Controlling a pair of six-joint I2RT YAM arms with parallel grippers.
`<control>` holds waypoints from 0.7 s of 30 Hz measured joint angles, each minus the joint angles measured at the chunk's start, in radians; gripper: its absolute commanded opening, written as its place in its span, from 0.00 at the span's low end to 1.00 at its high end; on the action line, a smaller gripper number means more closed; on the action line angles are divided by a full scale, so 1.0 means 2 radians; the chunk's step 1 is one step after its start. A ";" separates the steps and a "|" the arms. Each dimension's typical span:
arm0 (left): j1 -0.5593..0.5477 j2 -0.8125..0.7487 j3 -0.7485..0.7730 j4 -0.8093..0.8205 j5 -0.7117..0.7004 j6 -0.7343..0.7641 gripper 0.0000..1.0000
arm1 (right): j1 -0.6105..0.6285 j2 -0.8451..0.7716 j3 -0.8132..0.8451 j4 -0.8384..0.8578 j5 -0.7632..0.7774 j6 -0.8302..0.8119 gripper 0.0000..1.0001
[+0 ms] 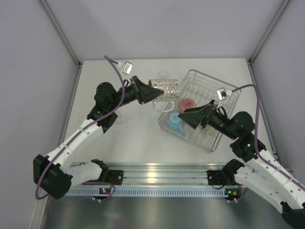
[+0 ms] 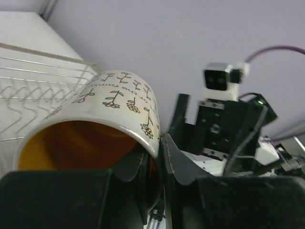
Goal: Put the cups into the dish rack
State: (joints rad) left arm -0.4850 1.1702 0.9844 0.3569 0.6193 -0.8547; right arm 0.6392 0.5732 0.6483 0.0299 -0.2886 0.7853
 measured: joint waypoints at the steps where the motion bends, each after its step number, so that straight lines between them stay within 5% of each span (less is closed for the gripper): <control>1: -0.018 -0.017 -0.014 0.010 -0.004 -0.001 0.00 | 0.000 0.016 -0.005 0.023 -0.010 0.014 0.99; 10: -0.081 -0.039 -0.027 0.091 -0.017 -0.005 0.00 | 0.020 0.098 -0.023 0.113 -0.033 0.069 0.97; 21: -0.136 -0.039 -0.056 0.125 -0.070 0.013 0.00 | 0.051 0.117 -0.024 0.198 -0.015 0.094 0.72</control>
State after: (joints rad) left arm -0.7578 1.0912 0.8730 0.6060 0.4789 -0.8295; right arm 0.7422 0.8078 0.5995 0.4259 -0.3195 0.9730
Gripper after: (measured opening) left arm 0.176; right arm 0.767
